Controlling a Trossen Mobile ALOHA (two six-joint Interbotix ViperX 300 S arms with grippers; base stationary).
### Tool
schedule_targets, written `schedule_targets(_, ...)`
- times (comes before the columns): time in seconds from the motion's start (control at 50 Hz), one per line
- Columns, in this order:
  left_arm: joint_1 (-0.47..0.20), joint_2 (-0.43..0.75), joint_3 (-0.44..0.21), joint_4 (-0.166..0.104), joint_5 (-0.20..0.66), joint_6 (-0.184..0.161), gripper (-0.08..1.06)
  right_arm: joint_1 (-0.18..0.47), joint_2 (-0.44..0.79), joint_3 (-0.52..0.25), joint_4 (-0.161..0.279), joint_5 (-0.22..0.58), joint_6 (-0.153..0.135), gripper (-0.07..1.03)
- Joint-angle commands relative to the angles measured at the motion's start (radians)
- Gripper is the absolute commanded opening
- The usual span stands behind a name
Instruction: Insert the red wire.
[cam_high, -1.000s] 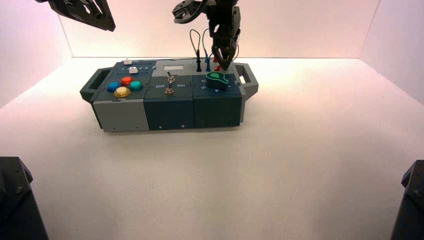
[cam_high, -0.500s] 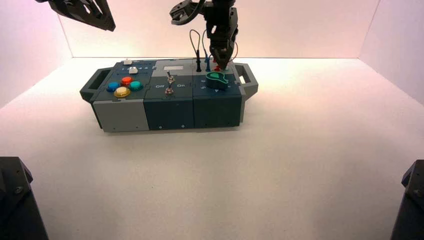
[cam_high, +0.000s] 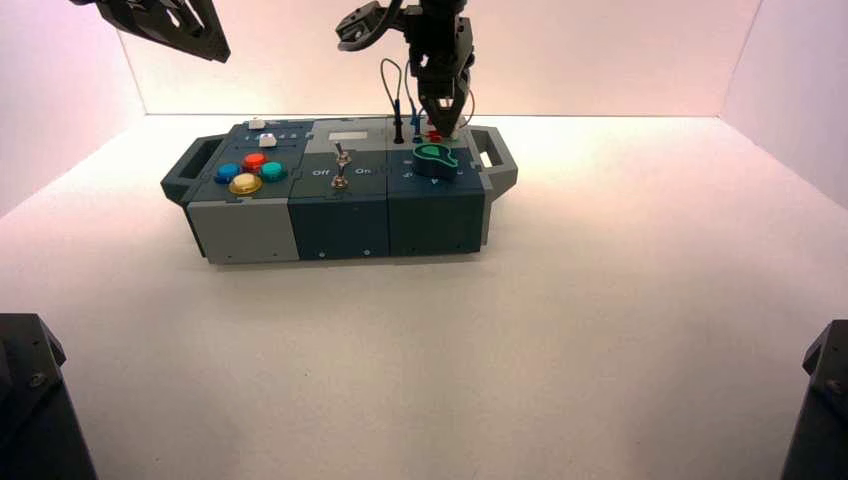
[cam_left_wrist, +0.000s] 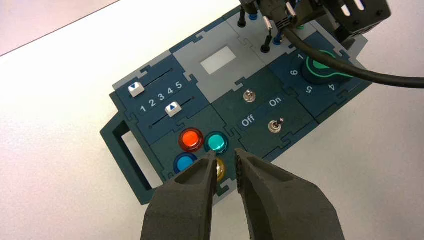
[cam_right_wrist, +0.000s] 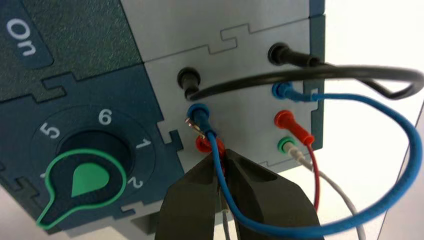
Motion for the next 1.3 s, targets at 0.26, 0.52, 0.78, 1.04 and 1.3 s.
schedule_targets(0.26,0.014,-0.006,-0.015,0.000,-0.008,0.003,0.23,0.015,-0.132,0.005,-0.006,0.081,-0.006,-0.02)
schedule_targets(0.52,0.023,-0.008,-0.014,0.000,-0.008,-0.002,0.23,0.038,-0.146,0.035,-0.005,0.086,-0.008,-0.02)
schedule_targets(0.78,0.023,-0.008,-0.012,0.000,-0.008,-0.002,0.23,0.077,-0.167,0.043,-0.002,0.078,-0.008,-0.02)
schedule_targets(1.04,0.025,-0.009,-0.012,0.000,-0.008,-0.003,0.23,0.086,-0.178,0.044,0.038,0.066,-0.005,0.05)
schedule_targets(1.3,0.032,-0.008,-0.012,0.000,-0.009,-0.003,0.23,0.086,-0.189,0.052,0.184,0.086,0.003,0.39)
